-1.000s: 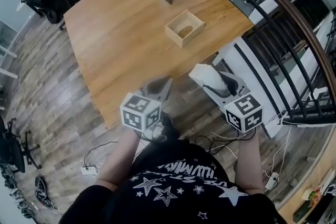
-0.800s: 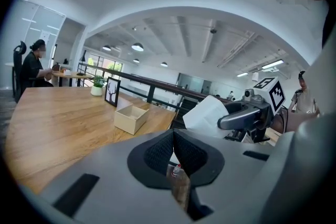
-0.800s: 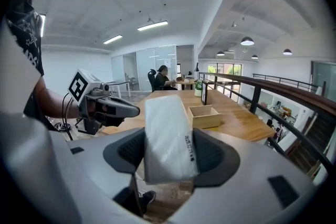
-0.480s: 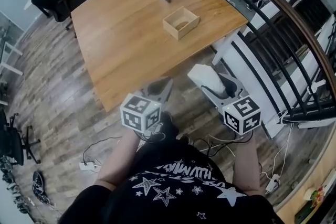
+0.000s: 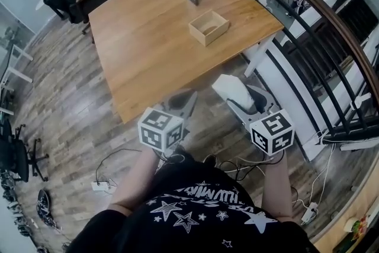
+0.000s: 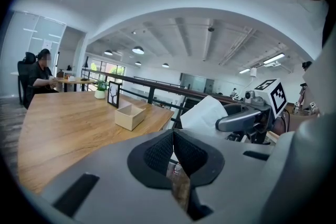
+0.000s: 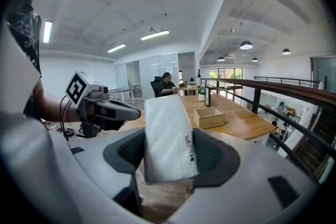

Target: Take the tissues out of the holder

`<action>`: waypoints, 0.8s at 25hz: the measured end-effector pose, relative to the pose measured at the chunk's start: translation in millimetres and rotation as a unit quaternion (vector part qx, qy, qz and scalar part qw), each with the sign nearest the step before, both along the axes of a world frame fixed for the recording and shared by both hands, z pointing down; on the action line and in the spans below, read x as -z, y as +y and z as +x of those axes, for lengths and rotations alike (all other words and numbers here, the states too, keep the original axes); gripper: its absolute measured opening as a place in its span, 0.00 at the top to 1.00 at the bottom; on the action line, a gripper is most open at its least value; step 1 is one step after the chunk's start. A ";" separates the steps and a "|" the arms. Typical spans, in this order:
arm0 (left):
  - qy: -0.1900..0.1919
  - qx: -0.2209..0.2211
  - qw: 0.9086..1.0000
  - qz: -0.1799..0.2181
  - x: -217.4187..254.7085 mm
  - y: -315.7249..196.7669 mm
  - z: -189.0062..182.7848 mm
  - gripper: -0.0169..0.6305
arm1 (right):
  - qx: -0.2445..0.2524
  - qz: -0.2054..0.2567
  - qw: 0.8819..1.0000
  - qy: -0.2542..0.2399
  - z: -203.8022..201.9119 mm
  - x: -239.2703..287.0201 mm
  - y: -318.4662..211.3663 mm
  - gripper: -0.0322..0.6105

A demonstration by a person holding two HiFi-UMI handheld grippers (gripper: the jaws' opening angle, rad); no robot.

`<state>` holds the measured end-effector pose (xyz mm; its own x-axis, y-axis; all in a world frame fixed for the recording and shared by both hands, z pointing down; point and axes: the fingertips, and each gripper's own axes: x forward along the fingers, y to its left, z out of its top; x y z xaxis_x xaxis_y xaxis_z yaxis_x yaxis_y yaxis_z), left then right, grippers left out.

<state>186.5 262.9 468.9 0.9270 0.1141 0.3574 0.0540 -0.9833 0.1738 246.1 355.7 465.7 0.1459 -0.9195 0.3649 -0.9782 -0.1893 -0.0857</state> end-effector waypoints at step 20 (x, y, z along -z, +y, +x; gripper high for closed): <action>0.008 -0.014 1.000 -0.007 7.3 -102.3 -39.1 0.95 | -0.033 -0.012 0.999 0.011 -20.6 12.7 -97.4 0.53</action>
<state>147.4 160.6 461.6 0.9290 0.1440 0.3408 0.0836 -0.9790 0.1857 225.5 258.3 453.0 0.2148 -0.8987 0.3823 -0.9650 -0.2557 -0.0590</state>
